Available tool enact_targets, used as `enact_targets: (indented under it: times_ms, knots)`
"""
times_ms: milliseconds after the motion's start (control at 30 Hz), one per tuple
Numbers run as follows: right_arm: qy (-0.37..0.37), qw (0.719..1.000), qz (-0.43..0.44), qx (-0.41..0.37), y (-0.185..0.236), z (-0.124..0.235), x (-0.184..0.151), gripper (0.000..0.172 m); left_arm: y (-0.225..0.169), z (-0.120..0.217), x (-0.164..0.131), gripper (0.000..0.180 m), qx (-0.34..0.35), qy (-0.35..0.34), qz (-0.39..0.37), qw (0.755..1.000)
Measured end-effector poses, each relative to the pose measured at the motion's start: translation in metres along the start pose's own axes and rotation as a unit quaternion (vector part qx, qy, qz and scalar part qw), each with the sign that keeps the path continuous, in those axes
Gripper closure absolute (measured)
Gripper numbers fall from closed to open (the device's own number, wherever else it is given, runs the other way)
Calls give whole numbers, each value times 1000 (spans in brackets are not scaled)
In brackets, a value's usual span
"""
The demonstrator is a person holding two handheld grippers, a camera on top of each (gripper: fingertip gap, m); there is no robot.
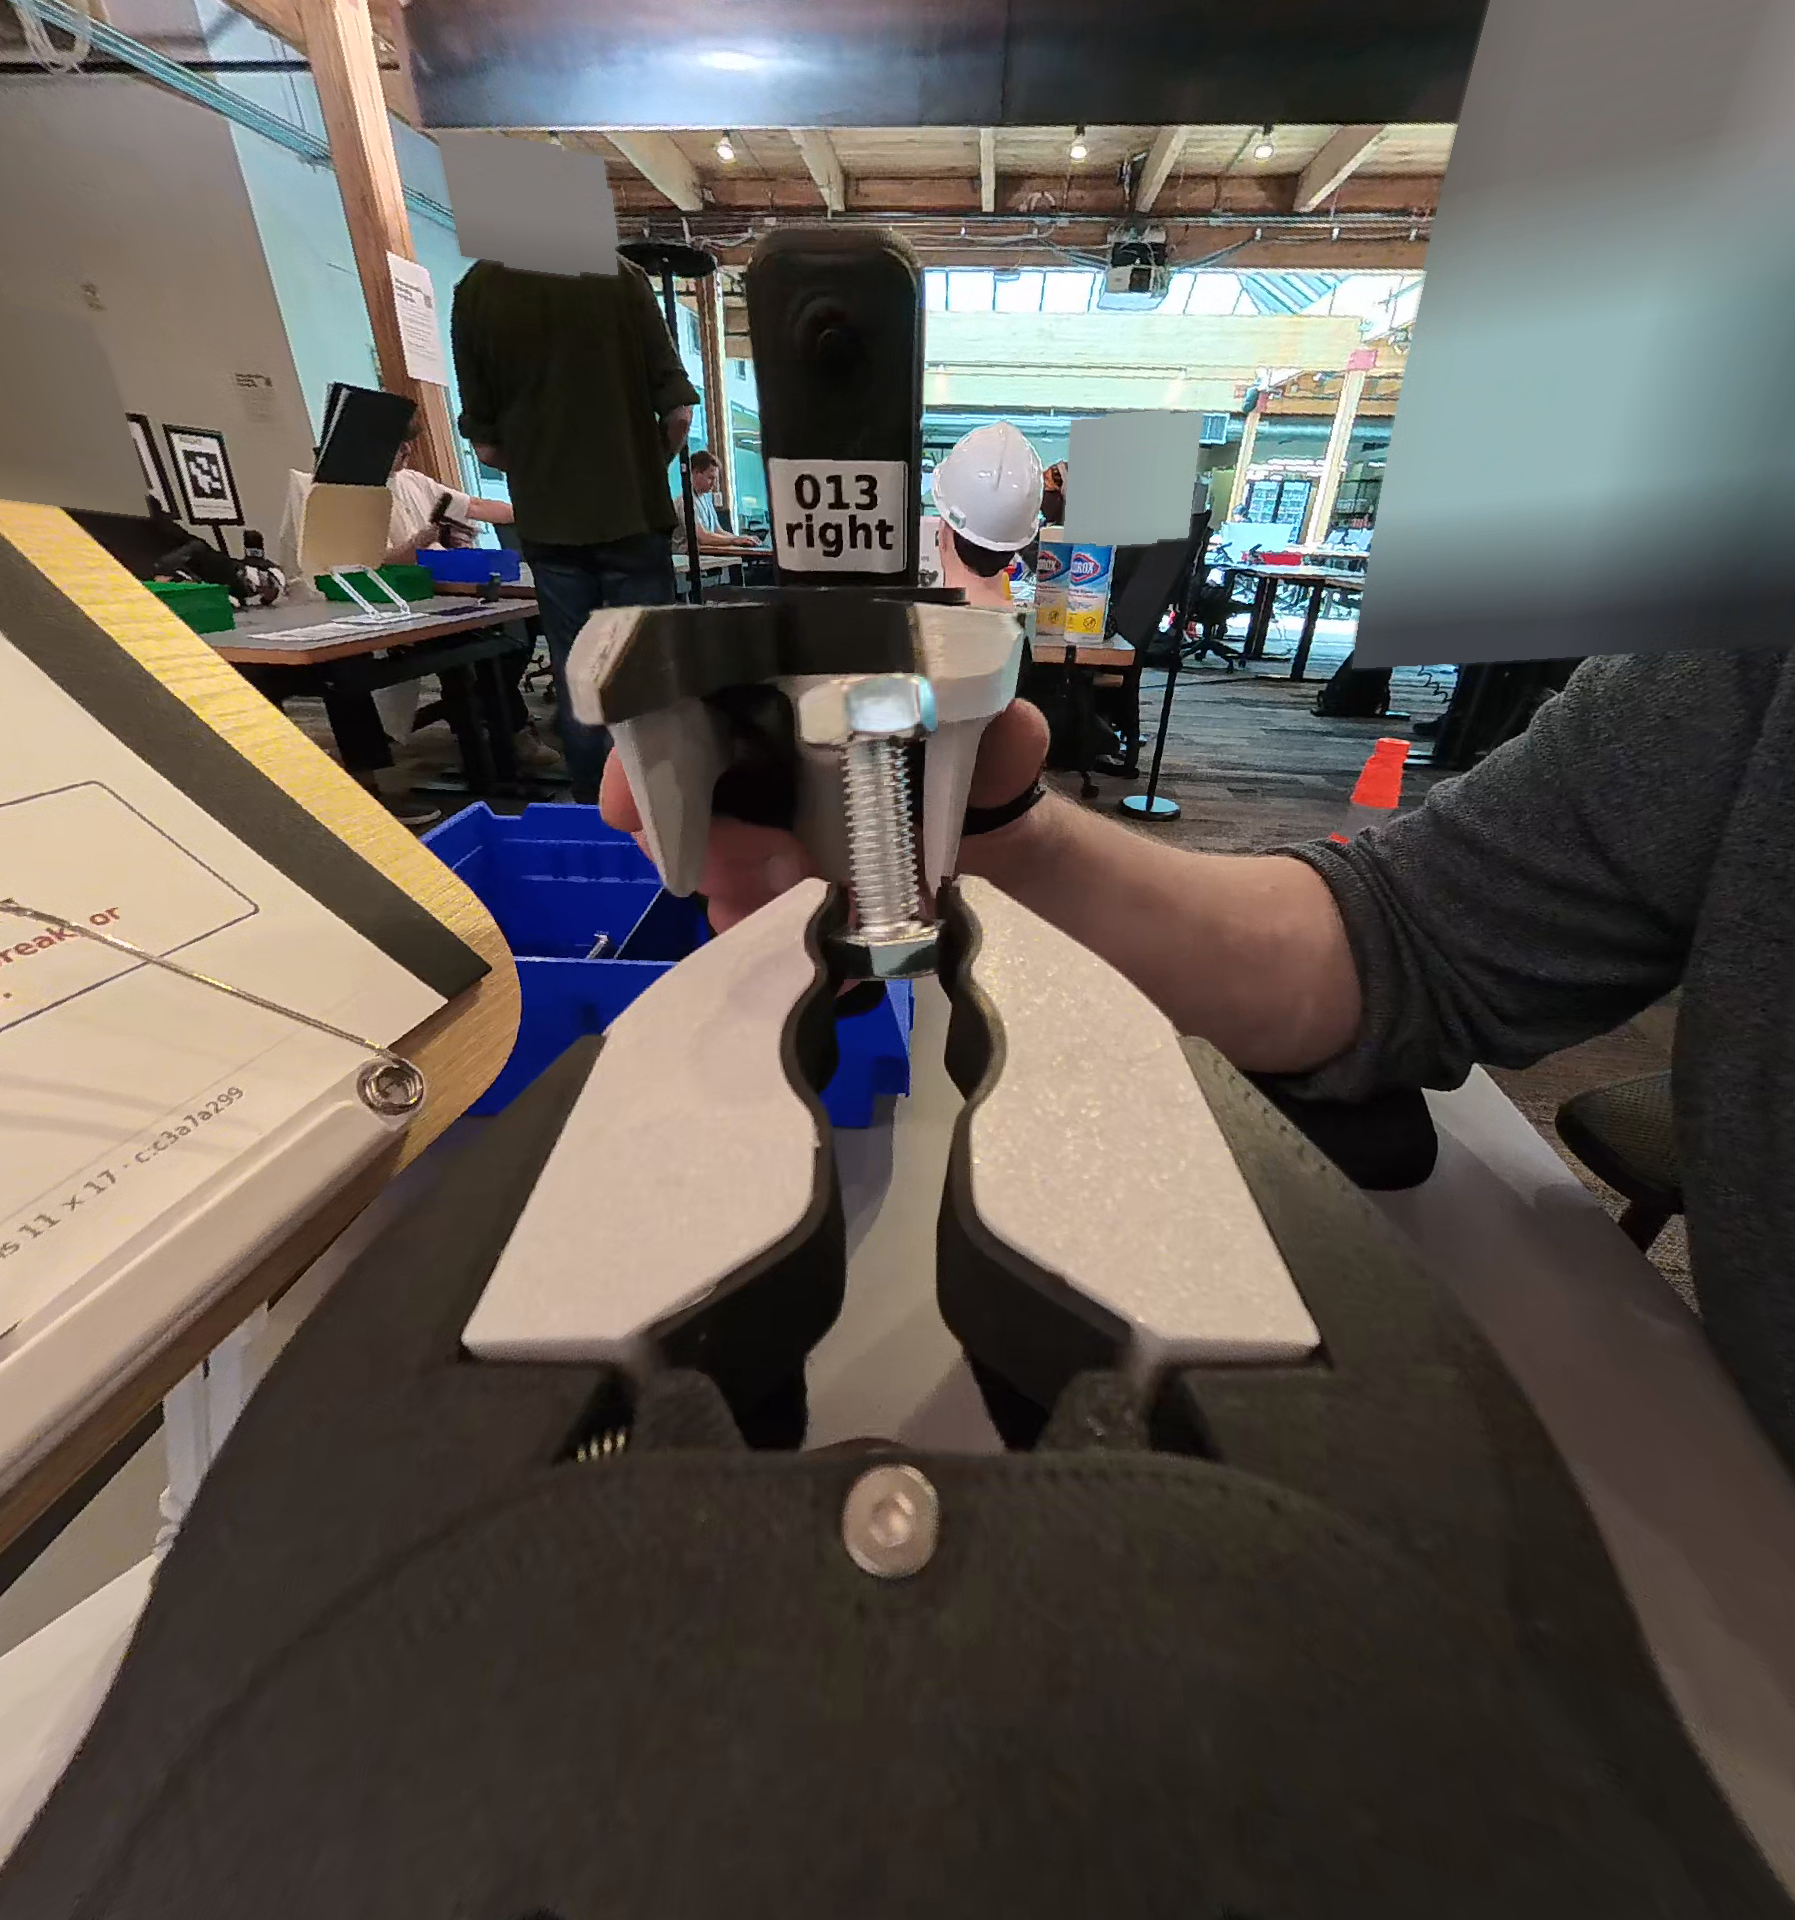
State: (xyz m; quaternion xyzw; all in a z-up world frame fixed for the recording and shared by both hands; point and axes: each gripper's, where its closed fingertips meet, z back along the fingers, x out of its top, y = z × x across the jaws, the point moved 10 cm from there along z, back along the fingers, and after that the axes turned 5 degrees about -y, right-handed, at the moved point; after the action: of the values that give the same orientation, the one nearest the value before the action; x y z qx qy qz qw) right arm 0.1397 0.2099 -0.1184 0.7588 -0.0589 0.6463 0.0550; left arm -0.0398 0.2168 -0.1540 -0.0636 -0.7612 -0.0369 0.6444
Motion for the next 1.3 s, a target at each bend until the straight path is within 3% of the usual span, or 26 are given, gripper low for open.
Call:
enact_targets:
  times_ms: [167, 300, 500, 1300]
  knots:
    - [34, 999, 10, -1, 4, 0, 5, 128, 1, 1, 0, 164, 24, 28, -21, 999]
    - [89, 995, 28, -26, 9, -1, 13, 130, -1, 1, 3, 164, 75, 95, -94, 988]
    - [163, 985, 25, -51, 10, 2, 15, 133, -5, 2, 9, 164, 128, 141, -170, 967]
    - [127, 991, 15, -32, 9, -1, 12, 133, -8, -1, 7, 164, 100, 116, -153, 976]
